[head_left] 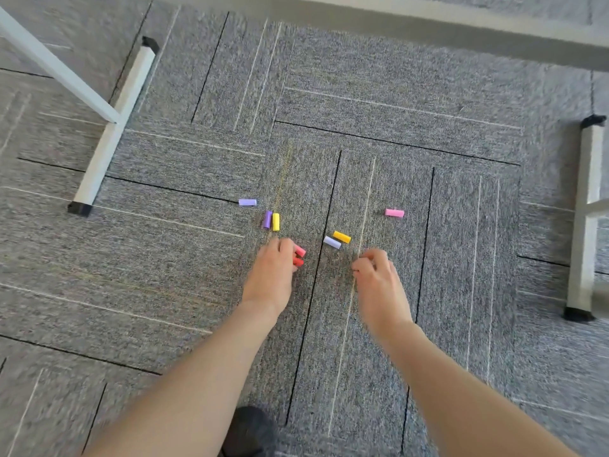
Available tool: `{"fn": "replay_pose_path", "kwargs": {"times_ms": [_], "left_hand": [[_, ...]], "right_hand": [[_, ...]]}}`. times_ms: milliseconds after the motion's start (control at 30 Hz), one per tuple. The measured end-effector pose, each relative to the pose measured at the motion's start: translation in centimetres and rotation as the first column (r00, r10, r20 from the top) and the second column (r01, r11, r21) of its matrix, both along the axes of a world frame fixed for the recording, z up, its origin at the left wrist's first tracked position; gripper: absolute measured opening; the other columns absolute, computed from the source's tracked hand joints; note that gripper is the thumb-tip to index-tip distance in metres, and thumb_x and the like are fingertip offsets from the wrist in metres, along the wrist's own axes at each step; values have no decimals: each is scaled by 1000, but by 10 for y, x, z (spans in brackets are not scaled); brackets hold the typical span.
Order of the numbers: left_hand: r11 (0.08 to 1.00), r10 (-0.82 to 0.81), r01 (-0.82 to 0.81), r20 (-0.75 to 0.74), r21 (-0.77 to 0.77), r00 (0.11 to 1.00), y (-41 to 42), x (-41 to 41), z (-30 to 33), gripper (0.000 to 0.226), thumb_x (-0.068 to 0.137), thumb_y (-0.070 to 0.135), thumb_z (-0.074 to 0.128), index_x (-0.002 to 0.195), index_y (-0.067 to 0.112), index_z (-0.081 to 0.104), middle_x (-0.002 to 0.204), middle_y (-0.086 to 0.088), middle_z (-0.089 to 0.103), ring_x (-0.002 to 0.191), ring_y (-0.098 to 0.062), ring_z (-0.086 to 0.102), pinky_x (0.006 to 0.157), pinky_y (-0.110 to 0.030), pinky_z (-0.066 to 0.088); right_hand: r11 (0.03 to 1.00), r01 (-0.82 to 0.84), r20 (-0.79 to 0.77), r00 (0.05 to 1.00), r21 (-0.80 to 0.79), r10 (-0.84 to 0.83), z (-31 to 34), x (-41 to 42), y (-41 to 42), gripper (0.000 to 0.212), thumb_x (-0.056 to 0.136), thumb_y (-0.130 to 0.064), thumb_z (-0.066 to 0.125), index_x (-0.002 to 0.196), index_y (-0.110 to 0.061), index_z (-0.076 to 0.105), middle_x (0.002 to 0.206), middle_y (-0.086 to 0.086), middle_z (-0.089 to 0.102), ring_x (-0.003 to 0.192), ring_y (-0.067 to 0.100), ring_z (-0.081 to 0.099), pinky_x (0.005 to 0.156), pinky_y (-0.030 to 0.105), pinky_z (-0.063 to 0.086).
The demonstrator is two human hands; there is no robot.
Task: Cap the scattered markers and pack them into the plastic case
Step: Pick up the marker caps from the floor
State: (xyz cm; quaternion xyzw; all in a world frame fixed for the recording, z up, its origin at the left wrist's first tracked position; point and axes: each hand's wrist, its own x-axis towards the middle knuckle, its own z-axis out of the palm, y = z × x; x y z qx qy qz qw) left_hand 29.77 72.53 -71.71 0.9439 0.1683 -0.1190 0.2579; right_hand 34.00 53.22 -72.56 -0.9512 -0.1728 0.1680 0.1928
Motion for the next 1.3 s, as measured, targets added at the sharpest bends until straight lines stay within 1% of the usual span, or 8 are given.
{"fn": "replay_pose_path", "kwargs": {"times_ms": [100, 200, 367, 533, 800, 967, 1167, 1300], "left_hand": [[999, -48, 48, 4, 19, 999, 2, 1, -2, 37, 92, -1, 62, 122, 19, 53, 124, 2, 58, 115, -14, 54, 101, -30, 49], [990, -142, 142, 38, 23, 989, 0, 9, -2, 42, 94, 3, 58, 131, 18, 46, 129, -7, 54, 114, -19, 57, 96, -34, 55], [949, -303, 303, -7, 87, 953, -4, 15, -6, 46, 92, 3, 61, 136, 12, 51, 137, -8, 34, 123, -25, 45, 94, -39, 56], [925, -370, 363, 47, 113, 928, 6, 3, -10, 43, 93, 34, 67, 129, 11, 60, 137, -7, 44, 123, -26, 44, 94, -40, 56], [944, -298, 299, -28, 141, 954, 10, 7, -13, 28, 95, 15, 64, 122, 8, 60, 127, -7, 49, 112, -22, 54, 86, -35, 59], [926, -273, 294, -116, 238, 955, 12, 3, -7, 30, 95, 0, 57, 121, 8, 45, 126, -15, 43, 98, -23, 51, 83, -34, 57], [995, -79, 82, -46, 61, 996, 11, 9, -6, 21, 98, 0, 50, 114, 12, 47, 114, -4, 45, 90, -16, 51, 84, -28, 51], [992, -98, 98, -1, -76, 995, -12, 19, -4, 21, 99, 3, 47, 117, 13, 49, 116, 1, 41, 92, -10, 52, 87, -21, 44]], "right_hand": [[972, 187, -19, 982, 139, -186, 5, 11, 5, 17, 98, -7, 56, 110, -5, 67, 108, 4, 60, 85, 13, 57, 82, 28, 56], [943, 257, -4, 965, 212, -262, 8, 25, 12, 19, 100, -13, 54, 112, -5, 67, 103, 2, 61, 81, 10, 53, 70, 13, 41], [966, 147, 37, 987, 214, -158, 4, 47, 37, 25, 100, -17, 55, 119, -5, 65, 119, 9, 57, 100, 23, 57, 91, 34, 50], [999, -40, 38, 999, 18, 39, -8, 46, 42, 35, 91, -11, 67, 125, -14, 63, 126, 10, 45, 108, 30, 44, 94, 44, 49], [982, -122, -9, 993, -144, 122, -2, 49, 39, 55, 83, 7, 65, 131, -8, 43, 132, 15, 40, 115, 32, 42, 99, 41, 48], [952, -134, -5, 990, -276, 138, 1, 54, 48, 44, 93, -4, 56, 133, -5, 36, 128, 17, 40, 111, 30, 44, 93, 37, 48], [989, -6, -72, 997, -149, -5, 3, 67, 43, 44, 92, 6, 54, 133, -5, 45, 130, 16, 42, 108, 25, 51, 95, 35, 51], [980, 200, -119, 973, -1, -199, 9, 72, 29, 35, 94, 11, 41, 120, -6, 55, 126, 14, 49, 84, 20, 54, 77, 32, 50]]}}
